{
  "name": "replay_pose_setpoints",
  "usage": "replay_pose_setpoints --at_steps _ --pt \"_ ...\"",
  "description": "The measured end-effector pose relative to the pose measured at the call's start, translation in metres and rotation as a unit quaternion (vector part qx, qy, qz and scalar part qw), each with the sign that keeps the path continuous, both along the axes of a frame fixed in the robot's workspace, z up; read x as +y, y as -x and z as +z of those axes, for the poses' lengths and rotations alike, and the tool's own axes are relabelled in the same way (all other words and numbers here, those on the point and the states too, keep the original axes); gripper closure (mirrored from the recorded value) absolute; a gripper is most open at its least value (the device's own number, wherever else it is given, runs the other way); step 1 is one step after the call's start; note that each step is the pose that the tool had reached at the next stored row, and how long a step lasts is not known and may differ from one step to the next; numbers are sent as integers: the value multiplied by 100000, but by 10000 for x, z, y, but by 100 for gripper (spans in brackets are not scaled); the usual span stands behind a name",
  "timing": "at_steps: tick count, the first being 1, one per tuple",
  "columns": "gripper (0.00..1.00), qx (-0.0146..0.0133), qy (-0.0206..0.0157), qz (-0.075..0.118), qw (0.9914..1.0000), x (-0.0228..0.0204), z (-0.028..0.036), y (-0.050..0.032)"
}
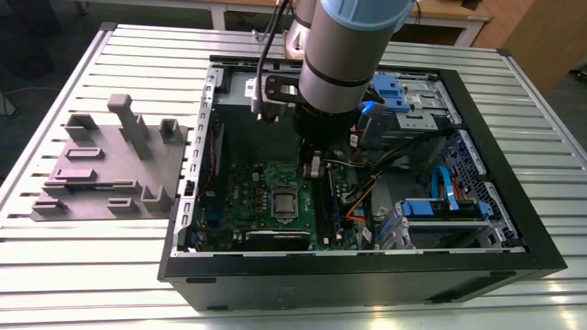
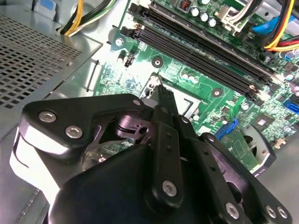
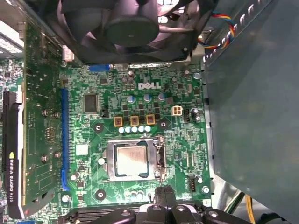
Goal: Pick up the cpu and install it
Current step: 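Install the first cpu locking lever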
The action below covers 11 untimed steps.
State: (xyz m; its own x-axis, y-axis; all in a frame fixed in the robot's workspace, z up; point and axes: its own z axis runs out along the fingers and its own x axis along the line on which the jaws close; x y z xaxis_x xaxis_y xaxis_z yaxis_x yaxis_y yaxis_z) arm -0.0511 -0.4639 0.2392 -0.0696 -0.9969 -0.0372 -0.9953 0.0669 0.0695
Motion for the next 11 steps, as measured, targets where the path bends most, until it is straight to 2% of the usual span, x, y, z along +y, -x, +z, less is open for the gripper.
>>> replay_pose_setpoints --at_steps 11 --pt "89 0 10 41 100000 -11 0 -1"
